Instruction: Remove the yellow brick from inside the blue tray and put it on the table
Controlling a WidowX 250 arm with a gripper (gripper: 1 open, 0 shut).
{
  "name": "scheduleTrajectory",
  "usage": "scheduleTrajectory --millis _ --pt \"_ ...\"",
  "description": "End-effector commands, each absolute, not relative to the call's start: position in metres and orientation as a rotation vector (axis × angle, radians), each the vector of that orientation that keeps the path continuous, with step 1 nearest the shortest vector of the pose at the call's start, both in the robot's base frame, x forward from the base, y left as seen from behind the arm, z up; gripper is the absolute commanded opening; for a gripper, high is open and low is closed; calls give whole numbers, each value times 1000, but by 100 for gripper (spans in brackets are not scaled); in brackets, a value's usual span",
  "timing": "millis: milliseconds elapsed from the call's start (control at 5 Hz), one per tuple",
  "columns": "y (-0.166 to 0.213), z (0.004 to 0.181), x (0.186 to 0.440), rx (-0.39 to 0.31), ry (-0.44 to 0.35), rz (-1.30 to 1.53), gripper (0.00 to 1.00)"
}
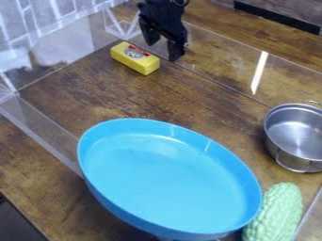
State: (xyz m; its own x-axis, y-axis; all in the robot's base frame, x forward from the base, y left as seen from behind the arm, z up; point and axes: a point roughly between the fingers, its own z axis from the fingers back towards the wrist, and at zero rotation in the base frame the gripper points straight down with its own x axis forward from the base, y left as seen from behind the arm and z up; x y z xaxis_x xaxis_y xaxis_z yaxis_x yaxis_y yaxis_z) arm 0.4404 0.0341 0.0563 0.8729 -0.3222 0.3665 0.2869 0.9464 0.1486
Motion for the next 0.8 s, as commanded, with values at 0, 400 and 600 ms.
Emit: scheduleTrajectory --millis 0,400,600 --pt "46 99 447 117 -504 -288 100" --pt "46 100 447 113 -512 -280 100" --pt "47 98 446 111 -515 -279 100"
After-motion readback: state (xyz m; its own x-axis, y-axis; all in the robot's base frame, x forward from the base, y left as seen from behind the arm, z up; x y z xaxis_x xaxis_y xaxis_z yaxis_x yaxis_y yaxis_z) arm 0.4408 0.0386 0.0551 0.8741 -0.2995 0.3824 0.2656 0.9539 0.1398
